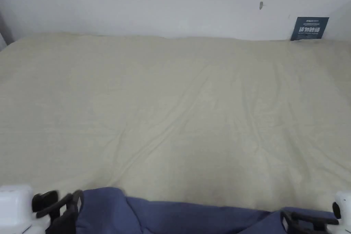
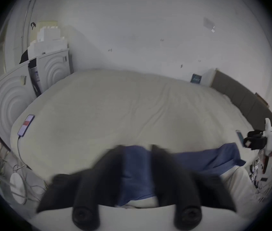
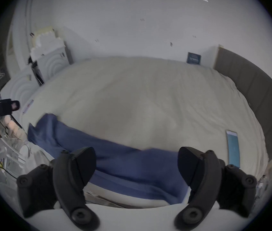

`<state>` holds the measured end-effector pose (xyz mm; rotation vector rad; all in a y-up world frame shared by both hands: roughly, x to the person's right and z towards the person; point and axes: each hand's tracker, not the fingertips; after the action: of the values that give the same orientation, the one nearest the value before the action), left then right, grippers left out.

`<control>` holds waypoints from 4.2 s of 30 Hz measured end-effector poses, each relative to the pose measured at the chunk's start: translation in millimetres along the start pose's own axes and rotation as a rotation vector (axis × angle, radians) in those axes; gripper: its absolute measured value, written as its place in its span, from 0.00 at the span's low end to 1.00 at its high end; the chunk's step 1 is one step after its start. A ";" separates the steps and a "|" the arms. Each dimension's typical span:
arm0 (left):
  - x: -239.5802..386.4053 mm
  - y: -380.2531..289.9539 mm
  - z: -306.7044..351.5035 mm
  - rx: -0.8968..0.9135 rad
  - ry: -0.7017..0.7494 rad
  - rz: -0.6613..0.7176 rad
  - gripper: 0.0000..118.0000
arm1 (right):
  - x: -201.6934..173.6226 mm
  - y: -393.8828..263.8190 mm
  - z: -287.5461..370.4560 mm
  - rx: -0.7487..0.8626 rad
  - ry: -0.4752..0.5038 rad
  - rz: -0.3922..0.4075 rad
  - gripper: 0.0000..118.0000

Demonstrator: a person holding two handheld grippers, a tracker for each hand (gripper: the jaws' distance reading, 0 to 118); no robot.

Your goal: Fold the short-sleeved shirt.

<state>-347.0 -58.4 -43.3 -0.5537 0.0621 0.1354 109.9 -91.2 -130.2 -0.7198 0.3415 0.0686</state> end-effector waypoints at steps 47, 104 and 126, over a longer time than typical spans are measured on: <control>-108.3 -108.7 -124.9 -0.290 -0.055 0.335 0.86 | -155.7 -19.9 -51.3 -0.091 0.257 0.112 0.04; 214.1 -54.2 -147.5 -0.390 -0.607 -0.115 0.15 | 18.2 -46.5 -0.6 0.003 0.008 -0.281 0.04; 163.5 0.6 -114.0 -0.211 -0.452 -0.052 0.00 | 28.2 -59.7 6.0 0.010 0.004 -0.344 0.04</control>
<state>-187.9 -100.0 -156.0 -0.7233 -0.4103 0.2151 148.8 -133.7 -97.4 -0.7603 0.2180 -0.2597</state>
